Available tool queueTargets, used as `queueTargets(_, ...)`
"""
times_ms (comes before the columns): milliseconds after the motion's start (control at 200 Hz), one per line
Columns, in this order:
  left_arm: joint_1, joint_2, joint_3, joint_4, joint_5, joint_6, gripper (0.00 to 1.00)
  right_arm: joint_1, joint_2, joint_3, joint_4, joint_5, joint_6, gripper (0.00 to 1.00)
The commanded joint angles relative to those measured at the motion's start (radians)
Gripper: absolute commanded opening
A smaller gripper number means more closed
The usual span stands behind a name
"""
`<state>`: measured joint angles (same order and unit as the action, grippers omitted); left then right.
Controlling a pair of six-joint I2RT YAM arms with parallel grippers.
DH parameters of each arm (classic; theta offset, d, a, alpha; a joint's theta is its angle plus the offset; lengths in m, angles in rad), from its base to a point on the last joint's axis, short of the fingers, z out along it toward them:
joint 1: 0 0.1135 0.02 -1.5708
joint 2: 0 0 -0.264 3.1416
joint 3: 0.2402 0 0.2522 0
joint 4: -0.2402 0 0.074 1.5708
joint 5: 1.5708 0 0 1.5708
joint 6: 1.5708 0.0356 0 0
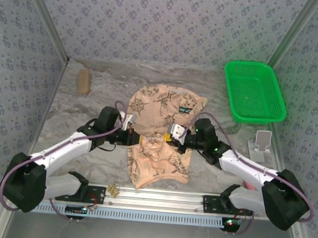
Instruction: Fold the inside-out t-shirt
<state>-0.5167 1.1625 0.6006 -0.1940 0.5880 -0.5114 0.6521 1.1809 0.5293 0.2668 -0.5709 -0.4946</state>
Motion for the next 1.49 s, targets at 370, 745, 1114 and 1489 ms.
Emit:
queueTargets(370,-0.011,-0.028,0.061,-0.248,-0.338,0.175,0.0,-0.138,0.101,0.235,-0.332,-0.142,0.17,0.0)
queueTargets(745,-0.064,-0.055,0.088,-0.055,-0.09,0.13,0.57,-0.031,0.128,0.295,-0.415,-0.318,0.018,0.03)
queueTargets(1114,-0.121,0.015,0.104,0.025,-0.107,0.256,0.63,-0.042,0.127,0.29,-0.221,-0.295,0.138,0.07)
queueTargets(1489,0.004,0.239,0.266,-0.032,-0.317,0.052,0.28,-0.124,0.192,0.406,-0.46,0.686,0.814,0.4)
